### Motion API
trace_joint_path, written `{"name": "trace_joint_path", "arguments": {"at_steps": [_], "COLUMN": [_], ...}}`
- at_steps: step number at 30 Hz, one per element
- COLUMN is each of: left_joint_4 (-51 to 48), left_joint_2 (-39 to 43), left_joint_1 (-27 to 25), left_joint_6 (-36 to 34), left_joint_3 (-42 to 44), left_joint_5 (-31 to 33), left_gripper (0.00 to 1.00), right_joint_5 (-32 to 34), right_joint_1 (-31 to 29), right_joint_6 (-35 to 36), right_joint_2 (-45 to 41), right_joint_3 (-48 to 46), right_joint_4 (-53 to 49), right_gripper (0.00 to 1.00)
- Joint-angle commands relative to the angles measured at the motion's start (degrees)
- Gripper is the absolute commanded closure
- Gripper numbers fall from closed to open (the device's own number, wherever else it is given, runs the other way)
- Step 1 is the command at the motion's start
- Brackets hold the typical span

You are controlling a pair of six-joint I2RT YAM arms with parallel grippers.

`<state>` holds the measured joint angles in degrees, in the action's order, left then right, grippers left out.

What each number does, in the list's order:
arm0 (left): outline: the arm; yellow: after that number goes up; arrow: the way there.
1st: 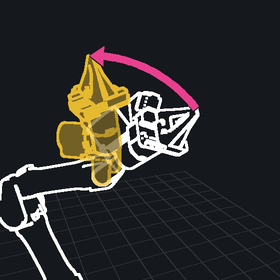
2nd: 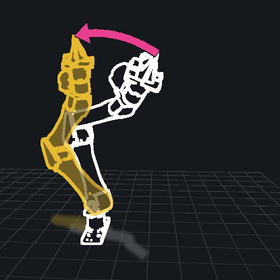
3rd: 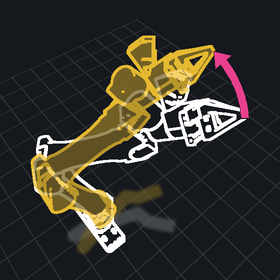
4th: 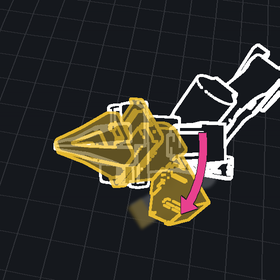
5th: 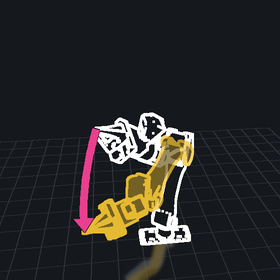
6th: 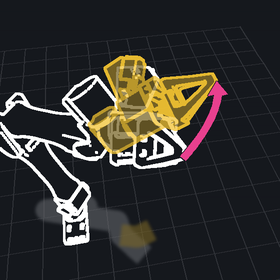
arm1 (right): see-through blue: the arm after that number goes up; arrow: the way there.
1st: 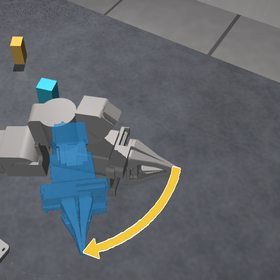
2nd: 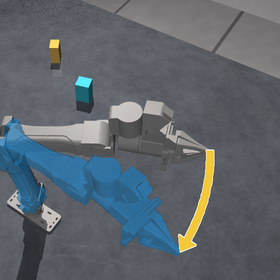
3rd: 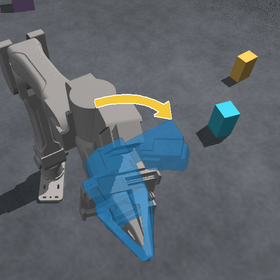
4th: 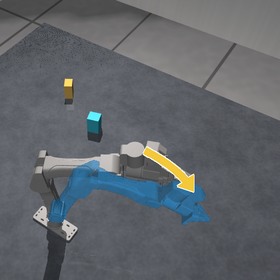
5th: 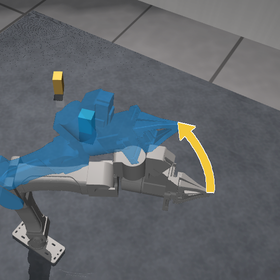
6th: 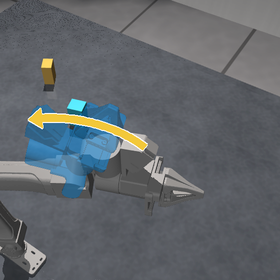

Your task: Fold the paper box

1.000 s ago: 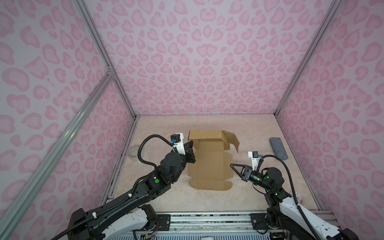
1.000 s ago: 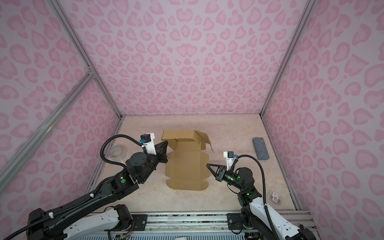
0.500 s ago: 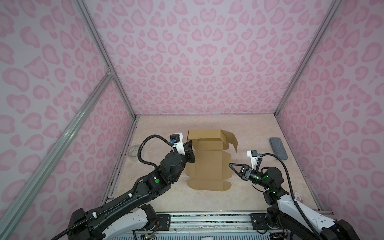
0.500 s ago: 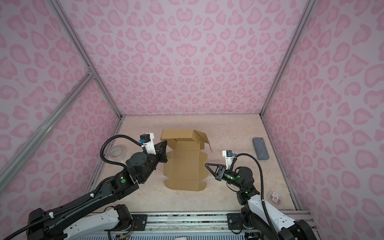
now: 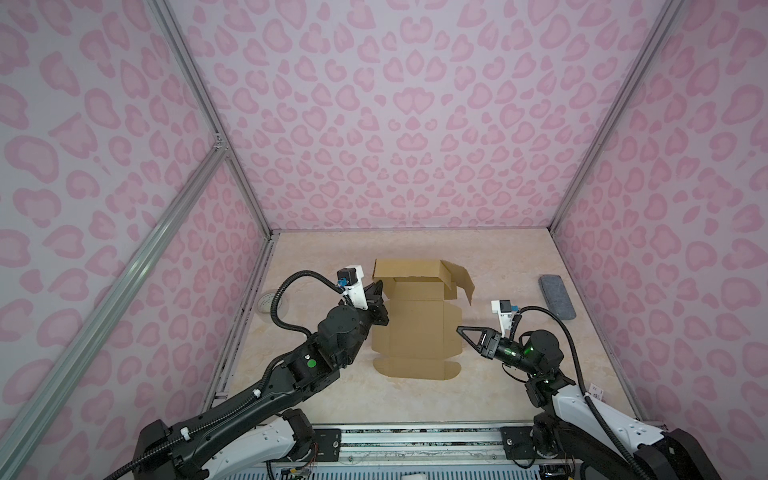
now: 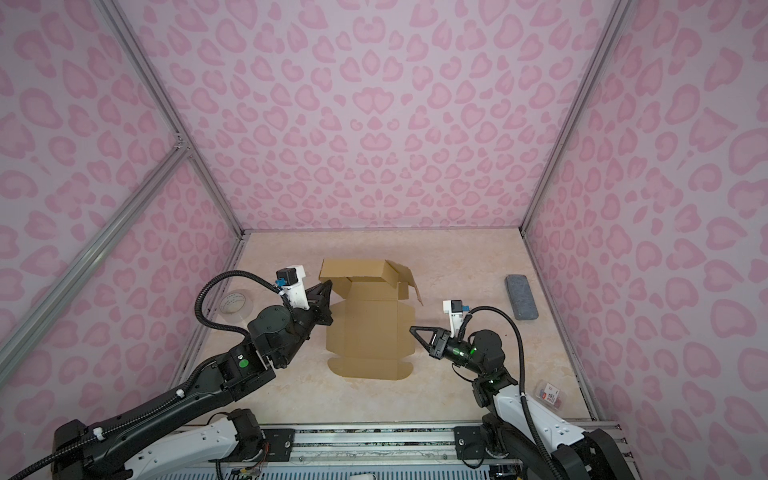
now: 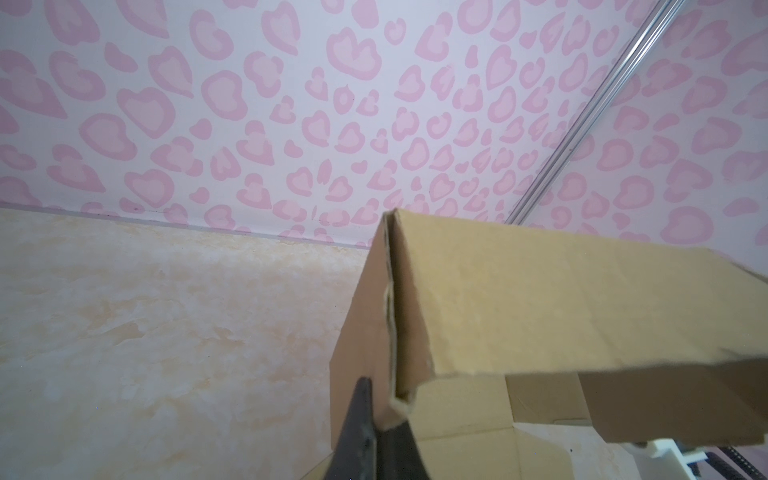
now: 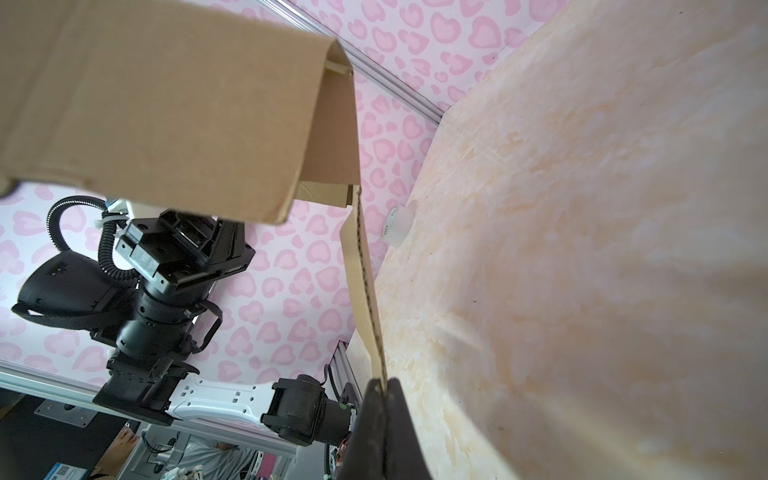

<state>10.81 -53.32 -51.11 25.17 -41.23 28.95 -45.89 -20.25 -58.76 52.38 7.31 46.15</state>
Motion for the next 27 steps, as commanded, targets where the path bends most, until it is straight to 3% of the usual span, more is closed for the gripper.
{"name": "trace_joint_path", "arguments": {"at_steps": [1,4,6,9,14,19,27], "left_joint_4": [2.3,1.1,0.4,-3.7,-6.9,-7.4,-8.2], "left_joint_2": [-0.2,-0.6,-1.5,-3.5,-6.8,-8.3,-9.7], "left_joint_1": [0.0,0.0,0.0,0.0,0.0,0.0,0.0], "left_joint_6": [0.1,-0.6,-0.9,-1.0,-0.7,-0.6,-1.2], "left_joint_3": [-0.3,-0.9,-1.5,-3.0,-4.9,-5.3,-5.2], "left_joint_5": [0.1,1.4,1.9,3.5,3.4,1.7,-3.0], "left_gripper": [0.98,0.98,0.98,0.98,0.98,0.98,0.98], "right_joint_5": [0.2,3.7,8.0,13.9,18.4,18.3,15.3], "right_joint_1": [0.8,1.7,1.7,3.1,9.0,12.9,10.4], "right_joint_6": [2.6,7.5,13.4,17.3,16.8,17.5,18.9], "right_joint_2": [-2.0,-7.8,-12.2,-17.1,-21.4,-20.2,-12.3], "right_joint_3": [0.9,3.9,6.5,9.5,11.1,13.2,15.9], "right_joint_4": [-6.5,-20.7,-33.7,-46.4,-55.5,-54.7,-43.5], "right_gripper": [0.85,0.7,0.65,0.63,0.62,0.6,0.54]}}
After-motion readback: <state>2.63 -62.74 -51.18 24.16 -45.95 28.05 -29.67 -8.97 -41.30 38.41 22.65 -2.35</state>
